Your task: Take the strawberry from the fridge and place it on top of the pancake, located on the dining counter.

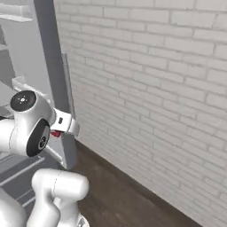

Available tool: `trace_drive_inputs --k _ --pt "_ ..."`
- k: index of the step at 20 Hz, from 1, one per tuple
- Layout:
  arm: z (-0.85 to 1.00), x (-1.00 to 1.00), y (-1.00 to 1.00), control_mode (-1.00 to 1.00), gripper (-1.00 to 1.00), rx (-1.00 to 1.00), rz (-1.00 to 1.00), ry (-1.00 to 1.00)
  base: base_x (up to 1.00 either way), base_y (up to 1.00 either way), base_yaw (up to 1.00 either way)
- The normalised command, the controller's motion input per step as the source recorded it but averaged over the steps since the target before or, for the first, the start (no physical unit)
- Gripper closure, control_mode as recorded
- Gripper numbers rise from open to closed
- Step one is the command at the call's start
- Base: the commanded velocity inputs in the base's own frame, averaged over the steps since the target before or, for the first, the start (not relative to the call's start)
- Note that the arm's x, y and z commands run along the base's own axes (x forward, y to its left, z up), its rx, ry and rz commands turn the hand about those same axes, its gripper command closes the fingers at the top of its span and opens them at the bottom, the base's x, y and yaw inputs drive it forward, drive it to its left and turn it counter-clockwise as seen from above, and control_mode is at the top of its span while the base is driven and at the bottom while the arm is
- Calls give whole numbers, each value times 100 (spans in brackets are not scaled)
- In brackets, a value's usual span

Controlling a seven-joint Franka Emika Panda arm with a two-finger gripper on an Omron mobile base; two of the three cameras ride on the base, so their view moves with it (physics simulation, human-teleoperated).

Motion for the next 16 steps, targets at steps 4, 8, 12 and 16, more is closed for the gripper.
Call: trace_drive_inputs --k 4,8,12,16 --pt "0 0 0 100 100 0 0 0 0 -33 -91" --pt "0 0 0 100 100 0 0 0 18 -36 -79" --pt "0 0 0 100 100 0 0 0 40 -33 -70" --pt "0 0 0 100 100 0 0 0 50 -27 -70"
